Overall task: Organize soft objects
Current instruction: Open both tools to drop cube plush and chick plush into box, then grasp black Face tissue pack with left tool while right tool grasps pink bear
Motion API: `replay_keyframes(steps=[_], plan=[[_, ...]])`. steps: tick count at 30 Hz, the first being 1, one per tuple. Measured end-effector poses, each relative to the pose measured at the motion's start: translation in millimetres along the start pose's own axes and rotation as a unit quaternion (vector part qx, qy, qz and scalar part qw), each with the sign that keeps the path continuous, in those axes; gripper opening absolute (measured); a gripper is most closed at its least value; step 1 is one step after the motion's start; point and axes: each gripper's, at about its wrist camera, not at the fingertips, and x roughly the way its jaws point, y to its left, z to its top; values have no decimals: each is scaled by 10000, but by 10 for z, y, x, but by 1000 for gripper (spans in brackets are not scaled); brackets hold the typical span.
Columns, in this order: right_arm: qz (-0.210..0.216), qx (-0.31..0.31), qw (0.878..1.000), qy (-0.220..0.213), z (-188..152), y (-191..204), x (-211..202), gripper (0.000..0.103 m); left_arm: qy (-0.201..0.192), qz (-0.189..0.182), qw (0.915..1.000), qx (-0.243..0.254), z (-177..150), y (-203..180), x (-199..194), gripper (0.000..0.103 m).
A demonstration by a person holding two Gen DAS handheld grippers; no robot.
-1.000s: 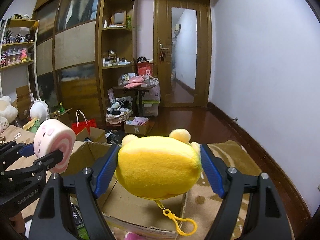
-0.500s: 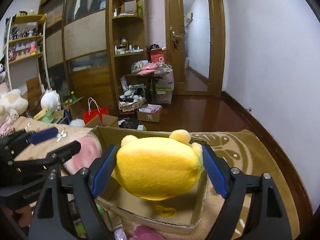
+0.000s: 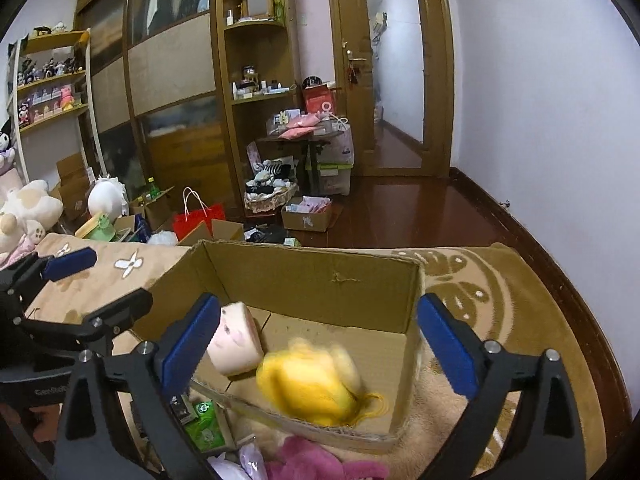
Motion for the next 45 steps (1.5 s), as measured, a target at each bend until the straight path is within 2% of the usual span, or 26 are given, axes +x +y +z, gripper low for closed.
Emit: replay_keyframes(steps=[5, 18, 26, 35, 45], plan=[[-79, 59, 9999, -66, 24, 15, -185, 103, 103, 4, 9999, -69, -39, 84, -121, 95], [-258, -7, 9996, -100, -42, 9, -752, 103, 354, 90, 9992, -178, -208, 259, -599, 95], [-290, -60, 9996, 40, -227, 33, -959, 103, 619, 37, 9976, -316, -342, 371, -729, 95], [-367, -65, 9987, 339, -434, 107, -869, 103, 898, -81, 9952, -368, -425, 383, -566, 95], [-368, 94, 9963, 777, -639, 55, -573, 103, 1172, -157, 9930, -63, -491, 187, -328, 95]])
